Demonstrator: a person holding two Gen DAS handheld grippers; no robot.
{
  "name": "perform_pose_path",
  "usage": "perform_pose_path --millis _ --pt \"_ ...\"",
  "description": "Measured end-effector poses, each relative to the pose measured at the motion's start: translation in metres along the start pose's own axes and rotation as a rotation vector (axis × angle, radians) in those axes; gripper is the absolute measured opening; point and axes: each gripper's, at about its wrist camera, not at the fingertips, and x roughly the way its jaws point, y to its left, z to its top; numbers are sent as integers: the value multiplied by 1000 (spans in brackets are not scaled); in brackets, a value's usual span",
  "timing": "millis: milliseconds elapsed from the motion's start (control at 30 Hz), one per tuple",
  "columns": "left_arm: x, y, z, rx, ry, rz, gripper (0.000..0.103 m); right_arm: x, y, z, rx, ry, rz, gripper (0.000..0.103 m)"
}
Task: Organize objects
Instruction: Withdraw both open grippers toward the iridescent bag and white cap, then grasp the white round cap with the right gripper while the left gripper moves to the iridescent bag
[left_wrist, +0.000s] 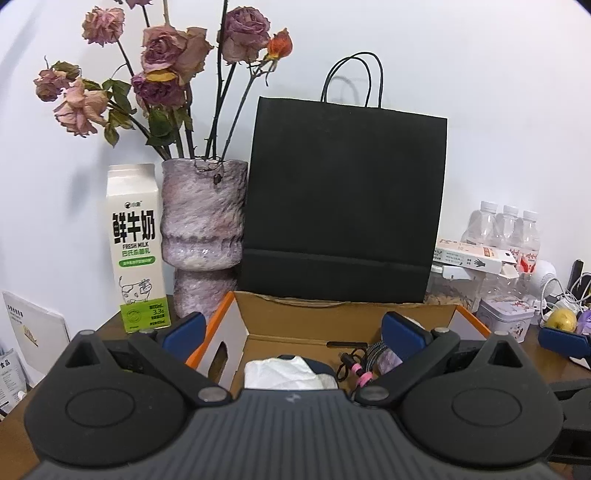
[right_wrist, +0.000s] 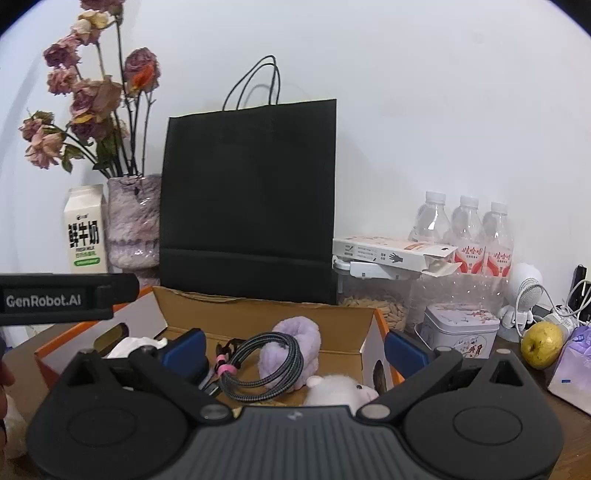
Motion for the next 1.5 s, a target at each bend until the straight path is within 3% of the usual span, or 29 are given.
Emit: perform_pose_path --millis 1100,1500 --pt "-118 47 -42 35 30 23 103 -115 36 -50 -21 80 27 103" --pt "-151 78 -58 34 80 16 103 -147 63 -74 -32 158 30 103"
